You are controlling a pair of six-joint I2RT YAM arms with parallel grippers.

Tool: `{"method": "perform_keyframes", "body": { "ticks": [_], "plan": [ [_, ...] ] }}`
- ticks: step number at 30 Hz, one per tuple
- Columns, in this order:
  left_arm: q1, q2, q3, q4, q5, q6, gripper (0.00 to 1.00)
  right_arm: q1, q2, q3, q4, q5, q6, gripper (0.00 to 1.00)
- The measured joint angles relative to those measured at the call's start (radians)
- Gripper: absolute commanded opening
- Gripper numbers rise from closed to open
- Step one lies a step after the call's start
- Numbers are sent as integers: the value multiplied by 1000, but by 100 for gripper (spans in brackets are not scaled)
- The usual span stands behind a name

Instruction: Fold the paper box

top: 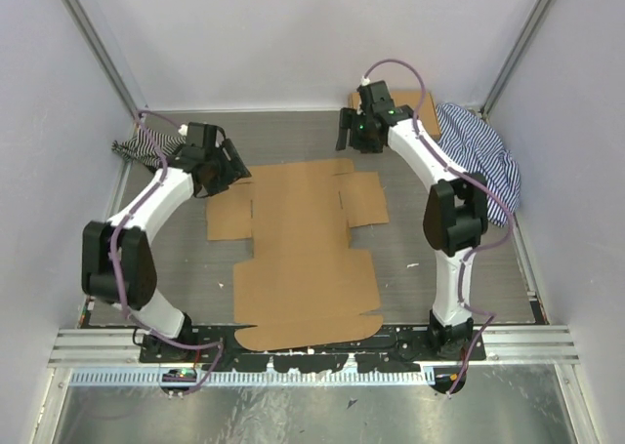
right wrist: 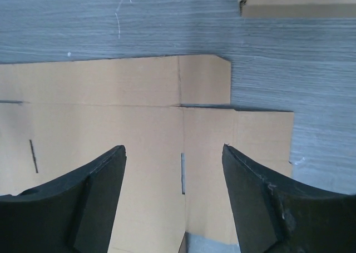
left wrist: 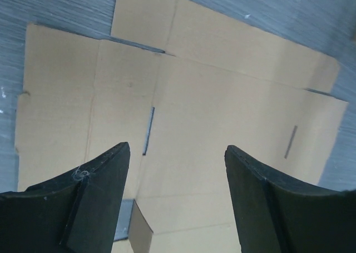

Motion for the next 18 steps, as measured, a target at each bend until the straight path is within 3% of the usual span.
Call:
{"method": "perform_keyframes", "body": {
  "ticks": [7,18],
  "plan": [
    [11,224,132,0,31,38,77,-19,173,29,29,-95,-4,84],
    [64,372,224,47,32,66,77,-71,294,77,89,-123,8,88]
  ]
}}
